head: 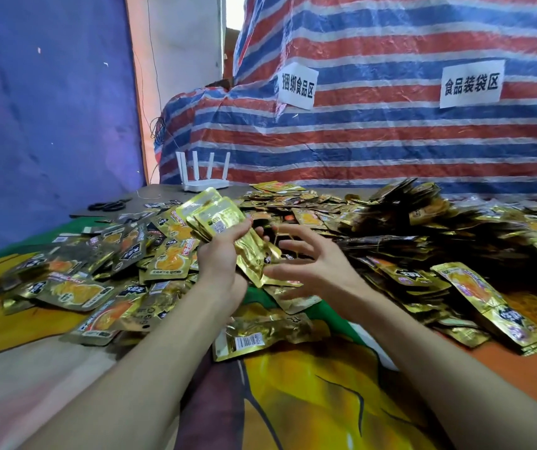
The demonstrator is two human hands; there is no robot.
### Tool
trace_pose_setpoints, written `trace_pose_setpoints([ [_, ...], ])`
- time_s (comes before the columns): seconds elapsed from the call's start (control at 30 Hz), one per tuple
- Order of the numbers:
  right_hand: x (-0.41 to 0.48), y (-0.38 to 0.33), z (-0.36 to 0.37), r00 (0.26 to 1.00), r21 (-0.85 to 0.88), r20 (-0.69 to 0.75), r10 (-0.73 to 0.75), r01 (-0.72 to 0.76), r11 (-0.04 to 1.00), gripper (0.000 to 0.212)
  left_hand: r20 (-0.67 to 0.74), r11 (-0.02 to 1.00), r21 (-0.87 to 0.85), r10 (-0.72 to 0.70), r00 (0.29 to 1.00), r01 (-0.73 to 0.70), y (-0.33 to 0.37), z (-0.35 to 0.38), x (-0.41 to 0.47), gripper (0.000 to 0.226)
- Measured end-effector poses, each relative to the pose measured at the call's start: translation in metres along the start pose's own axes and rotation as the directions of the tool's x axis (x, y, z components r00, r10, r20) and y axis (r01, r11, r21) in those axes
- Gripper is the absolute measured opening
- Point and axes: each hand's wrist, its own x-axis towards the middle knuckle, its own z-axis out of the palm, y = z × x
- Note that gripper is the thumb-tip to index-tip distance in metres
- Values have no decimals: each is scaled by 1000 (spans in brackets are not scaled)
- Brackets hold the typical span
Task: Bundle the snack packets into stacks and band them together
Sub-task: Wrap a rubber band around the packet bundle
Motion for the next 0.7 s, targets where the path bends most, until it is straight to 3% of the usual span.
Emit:
trace_pose_setpoints([
  [0.1, -1, 2, 25, 994, -28, -29, -102, 101, 995, 71, 2, 999, -33, -13, 1000, 13, -3, 4, -3, 34],
  [0.17, 1, 2, 34, 976, -12, -105, -192, 192, 981, 70, 114, 992, -90, -76, 991, 86, -4, 6, -6, 29],
  [0.2, 1, 2, 36, 963, -19, -135, -234, 234, 972, 70, 173, 987, -112, -98, 980, 119, -5, 6, -5, 37],
  [0.3, -1, 5, 36, 924, -28, -211, -318, 320, 947, 68, 271, 988, -113, -72, 960, 105, -8, 10, -6, 39],
  [0.43, -1, 7, 35, 899, 8, -264, -349, 364, 931, 68, 278, 995, -77, -37, 960, 61, -5, 16, -10, 32],
  [0.53, 1, 3, 32, 882, -72, -267, -388, 383, 921, 67, 253, 998, -52, -33, 967, 48, -4, 14, -10, 31],
  [0.7, 1, 2, 28, 871, -112, -271, -410, 394, 912, 64, 255, 981, -68, -159, 954, 182, -4, 10, -12, 33],
])
